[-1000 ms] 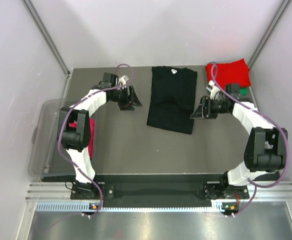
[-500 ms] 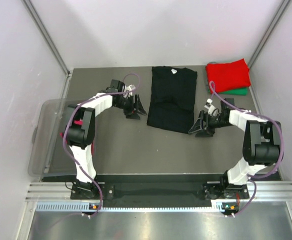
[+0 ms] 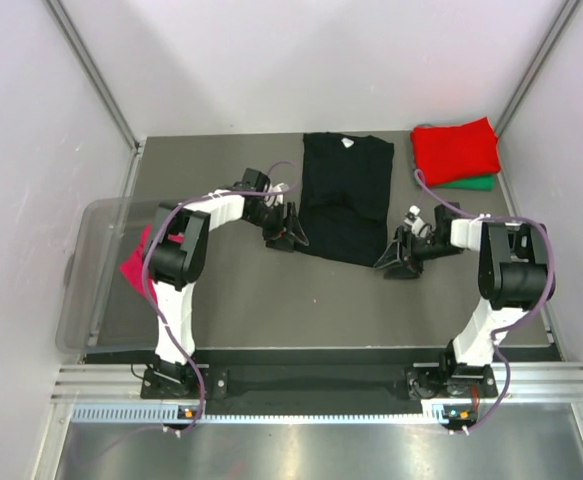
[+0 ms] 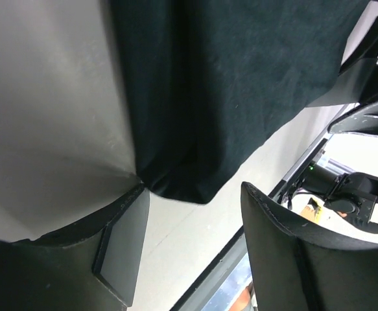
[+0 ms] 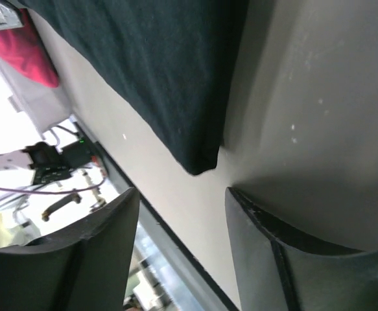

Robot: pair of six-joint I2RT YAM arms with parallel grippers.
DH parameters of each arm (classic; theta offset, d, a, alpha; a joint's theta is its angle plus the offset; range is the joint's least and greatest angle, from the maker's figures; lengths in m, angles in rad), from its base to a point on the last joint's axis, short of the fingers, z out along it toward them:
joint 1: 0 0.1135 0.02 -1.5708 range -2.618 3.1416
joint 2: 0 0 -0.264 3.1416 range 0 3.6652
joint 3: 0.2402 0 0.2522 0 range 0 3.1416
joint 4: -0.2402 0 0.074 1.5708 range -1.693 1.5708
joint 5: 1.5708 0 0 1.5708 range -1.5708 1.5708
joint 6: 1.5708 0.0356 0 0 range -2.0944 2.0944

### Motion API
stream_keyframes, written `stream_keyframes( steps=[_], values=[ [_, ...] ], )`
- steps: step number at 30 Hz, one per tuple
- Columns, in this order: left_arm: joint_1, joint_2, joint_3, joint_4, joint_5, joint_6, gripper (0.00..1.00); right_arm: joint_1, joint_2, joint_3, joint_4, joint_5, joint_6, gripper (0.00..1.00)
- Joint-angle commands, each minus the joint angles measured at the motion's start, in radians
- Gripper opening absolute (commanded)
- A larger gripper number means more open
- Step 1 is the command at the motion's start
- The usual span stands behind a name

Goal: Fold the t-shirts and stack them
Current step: Fold the tshirt

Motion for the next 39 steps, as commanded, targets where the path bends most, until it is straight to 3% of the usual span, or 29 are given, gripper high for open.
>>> stream_keyframes(
  steps=[1, 6, 10, 11, 15, 18, 20, 23, 27, 28, 29, 39],
  values=[
    [-0.005, 0.037, 0.046, 0.035, 0.000, 0.001, 0.63, 0.010, 0.056, 0.037, 0.061, 0.005, 0.007, 0.56],
    [-0.010, 0.055, 0.059, 0.034, -0.002, -0.005, 0.56, 0.021, 0.101, 0.061, 0.063, 0.006, 0.010, 0.54],
    [-0.010, 0.040, 0.029, 0.041, -0.008, -0.025, 0.42, 0.021, 0.127, 0.075, 0.077, 0.006, 0.025, 0.54],
    [-0.009, 0.036, 0.011, 0.046, -0.008, -0.030, 0.34, 0.023, 0.142, 0.083, 0.078, 0.006, 0.028, 0.54],
    [-0.009, 0.013, -0.022, 0.064, -0.014, -0.044, 0.22, 0.023, 0.167, 0.095, 0.086, 0.006, 0.025, 0.48],
    [-0.009, -0.001, -0.039, 0.066, -0.026, -0.054, 0.00, 0.023, 0.175, 0.104, 0.090, 0.018, 0.023, 0.46],
    [-0.009, -0.010, -0.059, 0.071, -0.033, -0.062, 0.00, 0.023, 0.182, 0.109, 0.090, 0.023, 0.017, 0.44],
    [-0.007, -0.033, -0.088, 0.089, -0.037, -0.080, 0.00, 0.023, 0.187, 0.119, 0.092, 0.018, 0.008, 0.33],
    [-0.008, -0.098, -0.146, 0.124, -0.030, -0.106, 0.00, 0.013, 0.165, 0.150, 0.063, 0.006, -0.035, 0.12],
    [-0.009, -0.113, -0.172, 0.132, -0.023, -0.119, 0.00, 0.007, 0.161, 0.158, 0.049, 0.000, -0.061, 0.03],
    [-0.009, -0.132, -0.186, 0.147, -0.019, -0.126, 0.00, 0.006, 0.141, 0.175, 0.035, -0.001, -0.072, 0.00],
    [-0.008, -0.388, -0.321, 0.169, 0.009, -0.168, 0.00, 0.003, -0.068, 0.219, -0.124, -0.034, -0.209, 0.00]
  ],
)
